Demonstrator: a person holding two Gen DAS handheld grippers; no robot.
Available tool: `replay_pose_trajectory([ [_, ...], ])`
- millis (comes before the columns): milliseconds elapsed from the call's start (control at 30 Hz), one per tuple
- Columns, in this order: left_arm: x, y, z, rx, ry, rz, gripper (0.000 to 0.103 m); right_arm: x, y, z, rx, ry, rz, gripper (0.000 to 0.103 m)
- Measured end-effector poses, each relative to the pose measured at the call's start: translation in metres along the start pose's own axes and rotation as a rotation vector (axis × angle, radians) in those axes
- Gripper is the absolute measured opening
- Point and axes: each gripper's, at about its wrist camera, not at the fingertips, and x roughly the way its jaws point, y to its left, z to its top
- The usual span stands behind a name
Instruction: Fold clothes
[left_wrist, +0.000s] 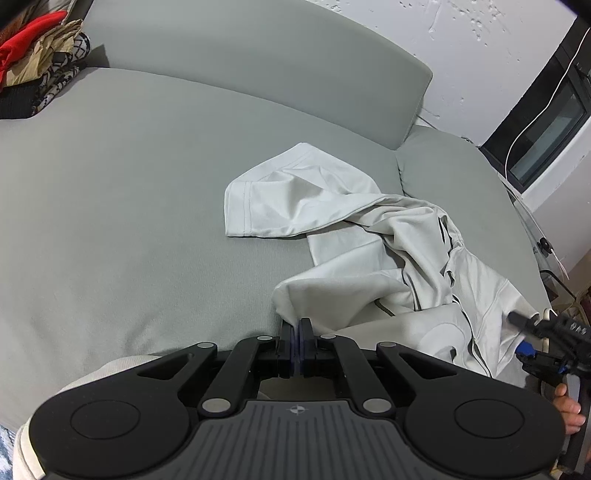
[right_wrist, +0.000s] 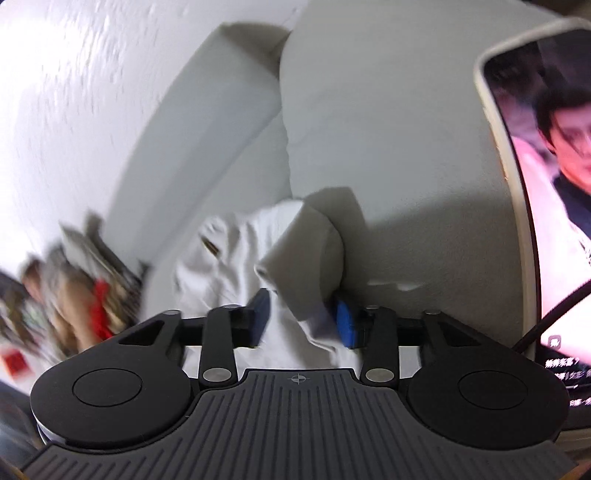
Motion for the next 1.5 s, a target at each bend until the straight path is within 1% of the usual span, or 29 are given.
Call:
replay_pose_trajectory([
  [33, 0.000, 0.000, 0.000, 0.000, 0.000, 0.000, 0.002, -0.003, -0.003, 0.000, 0.025, -0.013, 0.017, 0.052],
  [67, 0.000, 0.000, 0.000, 0.001, 0.000, -0.001, 0.002, -0.005, -0.004, 0.000, 0.020, -0.021, 0.010, 0.051],
  [133, 0.000, 0.000, 0.000, 0.002, 0.001, -0.001, 0.002, -0.008, 0.001, -0.003, -0.048, -0.015, -0.039, 0.050],
  [233, 0.000, 0.000, 0.000, 0.003, 0.002, -0.002, 0.002, -0.015, 0.011, -0.014, -0.203, 0.021, -0.095, 0.049],
  [300, 0.000, 0.000, 0.000, 0.002, 0.001, -0.005, 0.002, -0.020, 0.016, -0.021, -0.299, 0.042, -0.130, 0.046],
  [367, 0.000, 0.001, -0.001, 0.001, 0.001, -0.007, 0.002, -0.024, 0.018, -0.030, -0.367, 0.051, -0.157, 0.036],
  [400, 0.000, 0.000, -0.001, 0.001, 0.001, -0.007, 0.002, -0.025, 0.020, -0.034, -0.395, 0.056, -0.177, 0.033],
  [433, 0.000, 0.000, -0.001, 0.002, 0.001, -0.007, 0.002, -0.025, 0.024, -0.036, -0.416, 0.062, -0.205, 0.032],
  [467, 0.000, 0.000, -0.001, 0.002, 0.001, -0.007, 0.002, -0.026, 0.028, -0.038, -0.426, 0.065, -0.219, 0.034],
  [533, 0.000, 0.000, -0.001, 0.003, 0.000, -0.007, 0.002, -0.032, 0.039, -0.041, -0.423, 0.062, -0.208, 0.035],
  [600, 0.000, 0.000, -0.001, 0.004, 0.000, -0.008, 0.002, -0.032, 0.056, -0.042, -0.466, 0.068, -0.183, 0.035],
  [633, 0.000, 0.000, -0.001, 0.004, -0.001, -0.008, 0.002, -0.031, 0.066, -0.044, -0.504, 0.073, -0.173, 0.041],
  [667, 0.000, 0.000, -0.001, 0.005, -0.001, -0.008, 0.002, -0.029, 0.076, -0.048, -0.549, 0.080, -0.170, 0.056],
  [733, 0.000, 0.000, -0.001, 0.006, -0.001, -0.008, 0.002, -0.015, 0.096, -0.057, -0.662, 0.087, -0.183, 0.070],
  [767, 0.000, 0.000, -0.001, 0.006, -0.002, -0.008, 0.002, -0.009, 0.103, -0.060, -0.717, 0.095, -0.195, 0.070],
  [833, 0.000, 0.000, -0.001, 0.005, -0.005, -0.012, 0.002, 0.009, 0.111, -0.065, -0.817, 0.147, -0.237, 0.070],
  [900, -0.001, 0.001, -0.002, 0.004, -0.006, -0.014, 0.002, 0.027, 0.114, -0.074, -0.930, 0.201, -0.318, 0.066],
  [933, -0.001, 0.001, -0.002, 0.005, -0.006, -0.014, 0.002, 0.035, 0.116, -0.078, -0.993, 0.218, -0.373, 0.058],
  [967, -0.001, 0.001, -0.002, 0.006, -0.006, -0.014, 0.002, 0.041, 0.115, -0.082, -1.050, 0.230, -0.427, 0.047],
  [1000, 0.000, 0.001, -0.002, 0.008, -0.007, -0.014, 0.002, 0.039, 0.113, -0.084, -1.079, 0.230, -0.459, 0.040],
  [1033, -0.001, 0.001, -0.002, 0.007, -0.008, -0.016, 0.002, 0.035, 0.113, -0.081, -1.078, 0.222, -0.461, 0.025],
  [1067, -0.001, 0.002, -0.002, 0.005, -0.009, -0.019, 0.002, 0.031, 0.113, -0.078, -1.077, 0.214, -0.464, 0.005],
  [1133, 0.000, 0.003, -0.001, 0.000, -0.010, -0.025, 0.002, 0.021, 0.116, -0.068, -1.063, 0.182, -0.466, 0.005],
  [1233, 0.000, 0.002, -0.001, 0.006, -0.009, -0.029, 0.003, 0.003, 0.133, -0.035, -0.950, 0.037, -0.447, 0.005],
  [1300, 0.001, 0.002, -0.001, 0.011, -0.007, -0.027, 0.003, -0.002, 0.139, 0.002, -0.774, -0.050, -0.444, 0.005],
  [1400, 0.001, 0.001, -0.001, 0.019, -0.005, -0.016, 0.002, -0.004, 0.117, 0.055, -0.471, -0.053, -0.405, 0.005],
  [1500, 0.002, 0.001, -0.001, 0.027, -0.002, -0.011, 0.002, -0.015, 0.086, 0.087, -0.232, -0.133, -0.440, 0.005],
])
